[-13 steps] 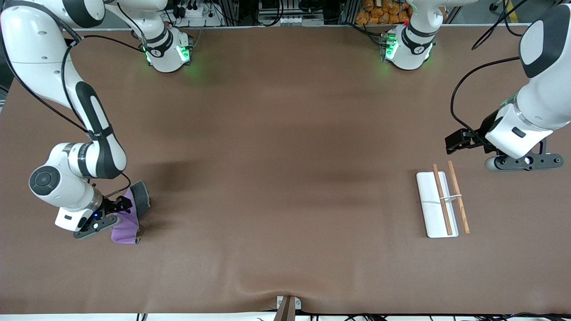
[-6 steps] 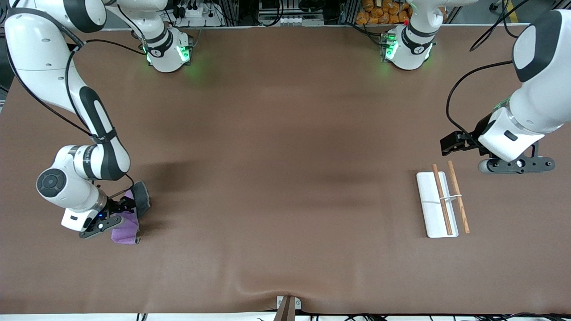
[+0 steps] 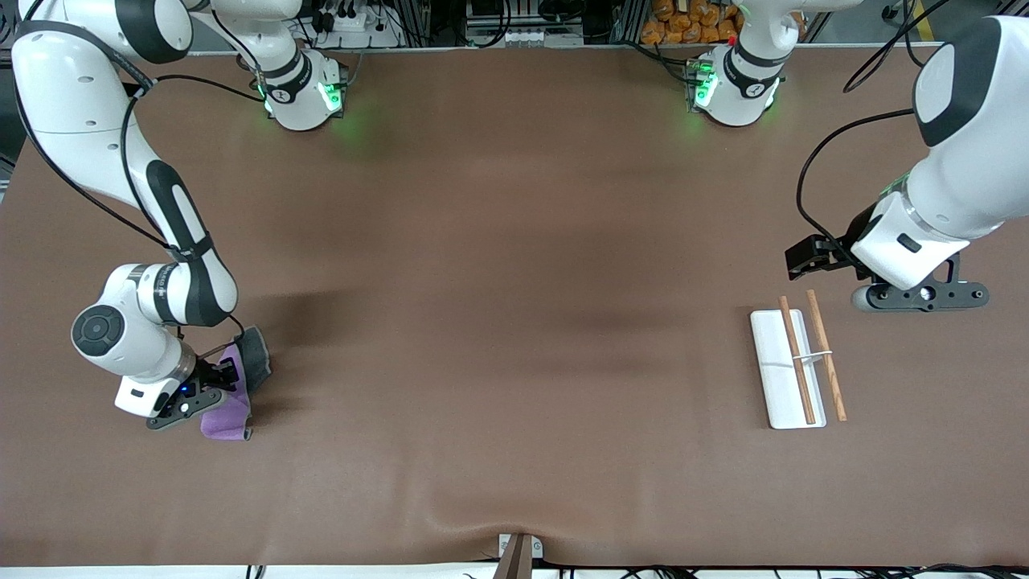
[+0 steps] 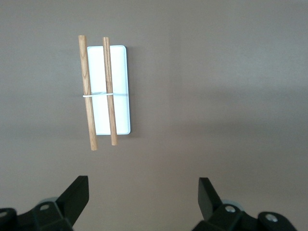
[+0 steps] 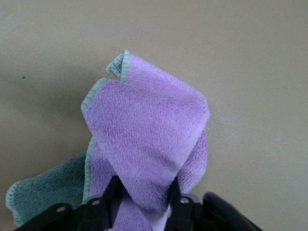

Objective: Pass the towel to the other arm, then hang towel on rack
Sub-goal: 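Close the right gripper on the purple towel's corner, then lift the towel with the right gripper while the left gripper approaches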

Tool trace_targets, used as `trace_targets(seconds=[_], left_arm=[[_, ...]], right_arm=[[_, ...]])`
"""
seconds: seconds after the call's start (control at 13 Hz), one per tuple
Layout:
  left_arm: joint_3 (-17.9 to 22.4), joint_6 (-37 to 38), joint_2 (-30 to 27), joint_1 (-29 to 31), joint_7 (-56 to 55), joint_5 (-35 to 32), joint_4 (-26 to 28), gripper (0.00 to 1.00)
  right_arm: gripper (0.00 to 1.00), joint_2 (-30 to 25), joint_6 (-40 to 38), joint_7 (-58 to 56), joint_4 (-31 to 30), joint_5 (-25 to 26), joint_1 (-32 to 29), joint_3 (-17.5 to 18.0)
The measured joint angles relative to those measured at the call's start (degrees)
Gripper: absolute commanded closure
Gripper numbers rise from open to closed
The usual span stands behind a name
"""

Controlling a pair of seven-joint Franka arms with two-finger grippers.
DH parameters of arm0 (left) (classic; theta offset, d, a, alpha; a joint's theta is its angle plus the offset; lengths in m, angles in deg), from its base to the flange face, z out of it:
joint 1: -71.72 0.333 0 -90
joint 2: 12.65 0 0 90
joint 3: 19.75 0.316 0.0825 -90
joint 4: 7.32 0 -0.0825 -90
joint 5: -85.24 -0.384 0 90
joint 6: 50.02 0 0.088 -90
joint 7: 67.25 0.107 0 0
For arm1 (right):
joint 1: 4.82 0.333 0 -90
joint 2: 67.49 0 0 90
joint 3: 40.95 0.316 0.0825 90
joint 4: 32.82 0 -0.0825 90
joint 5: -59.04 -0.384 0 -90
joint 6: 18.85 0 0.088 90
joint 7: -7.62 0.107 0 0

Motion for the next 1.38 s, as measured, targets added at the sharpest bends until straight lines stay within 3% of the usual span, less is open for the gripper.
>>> trace_targets(seconds=[0.62, 1.38], left_arm=[[0.0, 0.0, 0.0, -1.0, -0.4, 0.0, 0.0, 0.0], [0.0, 0.0, -0.2, -0.9, -1.4, 0.0, -0.3, 0.0]], right_arm=[[1.0, -2.2, -0.6, -1.1, 1.2, 0.1, 0.2, 0.2], [1.0, -7.1, -19.3, -1.1, 9.5, -0.2, 4.0, 2.1]])
